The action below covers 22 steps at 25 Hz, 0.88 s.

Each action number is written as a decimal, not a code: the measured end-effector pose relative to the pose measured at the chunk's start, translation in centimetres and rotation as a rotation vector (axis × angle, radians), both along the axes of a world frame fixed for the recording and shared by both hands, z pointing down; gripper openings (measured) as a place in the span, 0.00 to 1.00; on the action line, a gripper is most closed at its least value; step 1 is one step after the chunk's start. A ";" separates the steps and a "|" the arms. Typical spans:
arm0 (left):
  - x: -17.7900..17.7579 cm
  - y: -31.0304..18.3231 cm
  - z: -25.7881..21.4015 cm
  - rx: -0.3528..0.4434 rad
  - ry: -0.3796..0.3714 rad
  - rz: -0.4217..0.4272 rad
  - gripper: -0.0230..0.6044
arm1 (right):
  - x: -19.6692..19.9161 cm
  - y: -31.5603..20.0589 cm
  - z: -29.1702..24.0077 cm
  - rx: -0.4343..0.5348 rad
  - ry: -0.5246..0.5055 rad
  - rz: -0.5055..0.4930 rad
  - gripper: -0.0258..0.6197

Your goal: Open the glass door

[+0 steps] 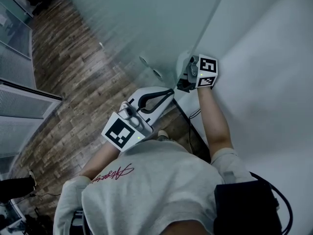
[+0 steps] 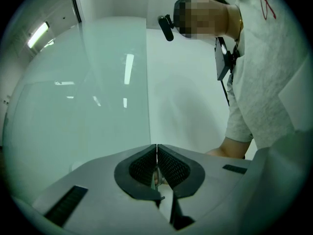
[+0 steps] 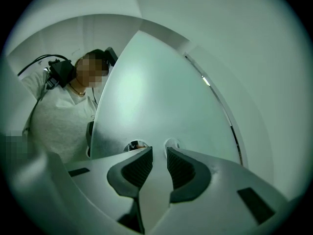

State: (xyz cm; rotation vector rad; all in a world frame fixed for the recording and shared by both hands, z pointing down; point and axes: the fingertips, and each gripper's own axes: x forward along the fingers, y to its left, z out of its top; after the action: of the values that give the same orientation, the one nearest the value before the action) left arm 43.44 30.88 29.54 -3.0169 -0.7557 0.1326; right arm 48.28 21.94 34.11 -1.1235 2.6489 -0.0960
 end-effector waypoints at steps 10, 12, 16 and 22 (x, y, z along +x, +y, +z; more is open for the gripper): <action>-1.2 -2.3 2.1 -0.002 0.000 -0.027 0.07 | 1.2 2.0 2.8 0.034 -0.014 0.332 0.12; -1.2 -2.5 2.6 -0.010 -0.004 -0.034 0.06 | 0.8 3.6 2.5 0.038 0.000 0.405 0.11; -1.1 -3.2 3.8 -0.024 -0.017 -0.059 0.06 | 0.3 6.8 1.1 0.028 0.026 0.588 0.09; -1.4 -4.2 4.4 -0.060 -0.024 -0.052 0.06 | -2.3 9.2 -0.6 -0.019 0.086 0.779 0.09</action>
State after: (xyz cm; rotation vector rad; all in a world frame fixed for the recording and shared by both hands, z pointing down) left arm 42.08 26.64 33.90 -3.0970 -0.6864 0.1203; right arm 45.93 31.12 33.53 -2.0982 2.0829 0.0805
